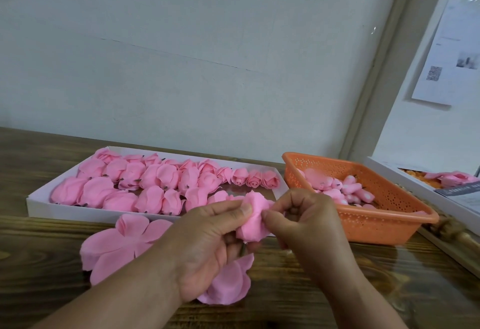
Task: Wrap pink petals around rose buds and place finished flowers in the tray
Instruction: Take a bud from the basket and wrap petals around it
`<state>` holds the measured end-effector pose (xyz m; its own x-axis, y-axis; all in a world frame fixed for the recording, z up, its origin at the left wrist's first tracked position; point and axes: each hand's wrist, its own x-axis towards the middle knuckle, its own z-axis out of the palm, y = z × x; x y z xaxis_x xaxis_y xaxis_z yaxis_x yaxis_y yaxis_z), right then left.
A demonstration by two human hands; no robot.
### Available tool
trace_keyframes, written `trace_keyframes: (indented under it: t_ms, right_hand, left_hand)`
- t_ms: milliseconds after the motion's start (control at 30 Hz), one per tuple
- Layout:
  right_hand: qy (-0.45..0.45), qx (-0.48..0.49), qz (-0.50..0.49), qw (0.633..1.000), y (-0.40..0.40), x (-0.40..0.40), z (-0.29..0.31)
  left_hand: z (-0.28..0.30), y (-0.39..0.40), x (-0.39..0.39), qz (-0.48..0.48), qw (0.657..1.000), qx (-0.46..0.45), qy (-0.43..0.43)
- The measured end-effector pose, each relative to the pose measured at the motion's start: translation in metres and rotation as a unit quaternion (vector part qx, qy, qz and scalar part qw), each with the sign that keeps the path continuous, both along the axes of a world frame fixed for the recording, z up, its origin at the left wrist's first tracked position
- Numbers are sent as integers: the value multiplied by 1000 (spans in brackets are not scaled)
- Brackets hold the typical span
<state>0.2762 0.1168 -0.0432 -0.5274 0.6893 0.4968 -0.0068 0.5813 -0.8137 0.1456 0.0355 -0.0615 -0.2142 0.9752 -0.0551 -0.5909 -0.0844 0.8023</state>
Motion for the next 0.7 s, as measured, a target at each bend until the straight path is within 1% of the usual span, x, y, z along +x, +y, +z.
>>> trace_keyframes:
  t_ms: [167, 267, 433, 500, 600, 667, 700]
  right_hand:
    - [-30, 92, -106, 990, -2, -6, -7]
    - [-18, 104, -131, 986, -4, -10, -9]
    - [24, 32, -69, 997, -10, -13, -5]
    - [14, -8, -32, 999, -9, -13, -3]
    - [-3, -65, 16, 998, -5, -12, -2]
    - [-16, -45, 24, 999, -4, -11, 0]
    - [-21, -33, 25, 999, -3, -10, 0]
  left_hand:
    - [-6, 0, 7, 38, 994, 7, 104]
    - [-8, 2, 11, 91, 983, 32, 159]
    - [-7, 1, 13, 135, 962, 56, 232]
    - [-9, 1, 12, 144, 953, 61, 258]
    - [-10, 2, 10, 170, 930, 74, 317]
    - [-12, 2, 10, 182, 907, 83, 370]
    - [-13, 3, 9, 179, 903, 89, 380]
